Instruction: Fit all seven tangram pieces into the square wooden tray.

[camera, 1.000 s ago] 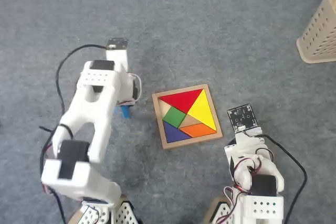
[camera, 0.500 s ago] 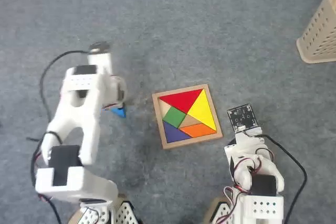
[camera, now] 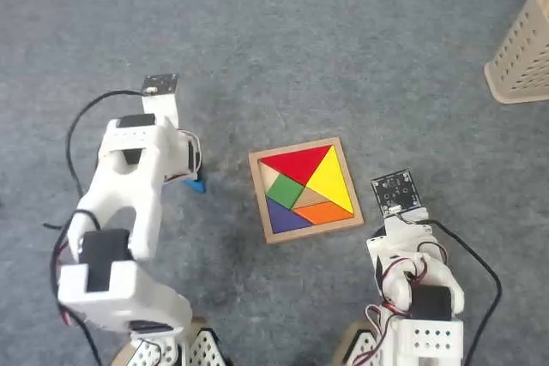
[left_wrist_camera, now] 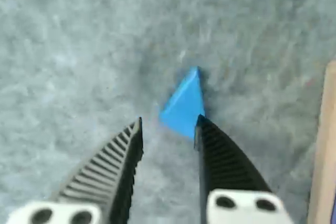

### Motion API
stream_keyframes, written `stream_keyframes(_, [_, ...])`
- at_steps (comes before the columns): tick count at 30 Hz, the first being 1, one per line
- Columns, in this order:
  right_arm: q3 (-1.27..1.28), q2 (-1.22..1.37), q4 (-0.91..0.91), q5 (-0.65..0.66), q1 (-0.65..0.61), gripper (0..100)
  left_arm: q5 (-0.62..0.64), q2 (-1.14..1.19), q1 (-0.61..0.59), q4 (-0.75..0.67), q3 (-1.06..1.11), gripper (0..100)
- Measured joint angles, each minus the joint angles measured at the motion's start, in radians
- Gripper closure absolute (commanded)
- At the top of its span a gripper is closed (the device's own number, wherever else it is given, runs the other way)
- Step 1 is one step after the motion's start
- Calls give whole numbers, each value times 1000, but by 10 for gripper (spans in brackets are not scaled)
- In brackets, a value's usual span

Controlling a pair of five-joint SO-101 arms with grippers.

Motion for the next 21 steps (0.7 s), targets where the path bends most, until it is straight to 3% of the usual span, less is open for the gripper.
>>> stream_keyframes(12, [0, 0, 0, 0, 0, 992, 6, 129, 17, 12, -97, 850])
stream_keyframes(21, [0, 0, 0, 0, 0, 992, 6, 127, 77, 28, -109, 930])
